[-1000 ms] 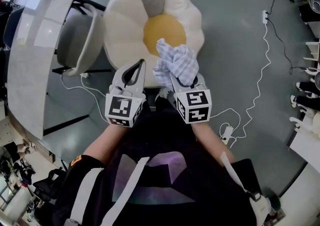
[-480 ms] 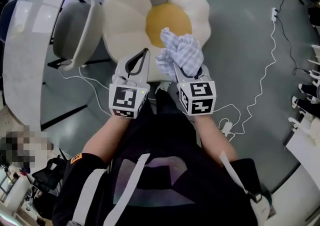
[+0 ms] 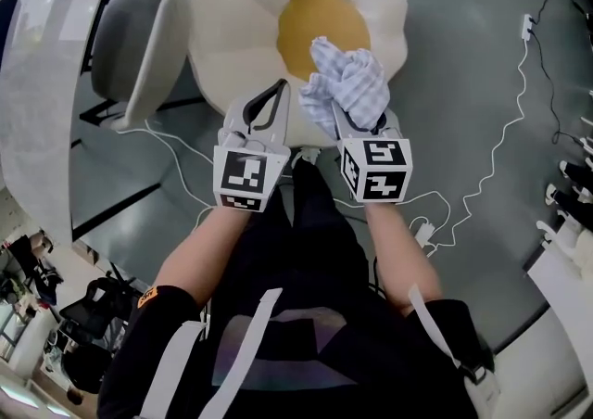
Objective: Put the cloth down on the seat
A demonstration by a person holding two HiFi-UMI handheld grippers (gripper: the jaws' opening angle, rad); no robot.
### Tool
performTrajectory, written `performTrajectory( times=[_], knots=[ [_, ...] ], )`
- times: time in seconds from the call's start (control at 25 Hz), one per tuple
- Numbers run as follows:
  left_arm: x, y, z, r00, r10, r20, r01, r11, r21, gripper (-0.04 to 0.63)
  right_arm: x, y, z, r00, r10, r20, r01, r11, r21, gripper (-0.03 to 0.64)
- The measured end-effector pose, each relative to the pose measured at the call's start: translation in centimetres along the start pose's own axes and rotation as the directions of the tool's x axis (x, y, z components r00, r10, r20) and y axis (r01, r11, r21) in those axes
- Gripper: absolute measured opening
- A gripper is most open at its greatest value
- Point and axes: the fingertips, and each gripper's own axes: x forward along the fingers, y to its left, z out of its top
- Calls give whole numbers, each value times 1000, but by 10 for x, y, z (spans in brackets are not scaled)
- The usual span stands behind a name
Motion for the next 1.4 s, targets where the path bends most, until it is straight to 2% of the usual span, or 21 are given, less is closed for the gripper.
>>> performTrajectory(
  times=[0.32,1.08,1.4],
  knots=[
    [30,27,-27,999,3,-42,-3,1000,-10,-2,44,-5,-12,999,-16,-47,17,1000,24,188],
    [128,90,-128,987,-3,-162,-5,999,-48,-2,181,-37,-59,984,-61,-165,68,997,37,199],
    [165,115,-175,979,-45,-200,37,998,-43,-2,246,-54,-88,972,-98,-214,109,993,40,209]
  ],
)
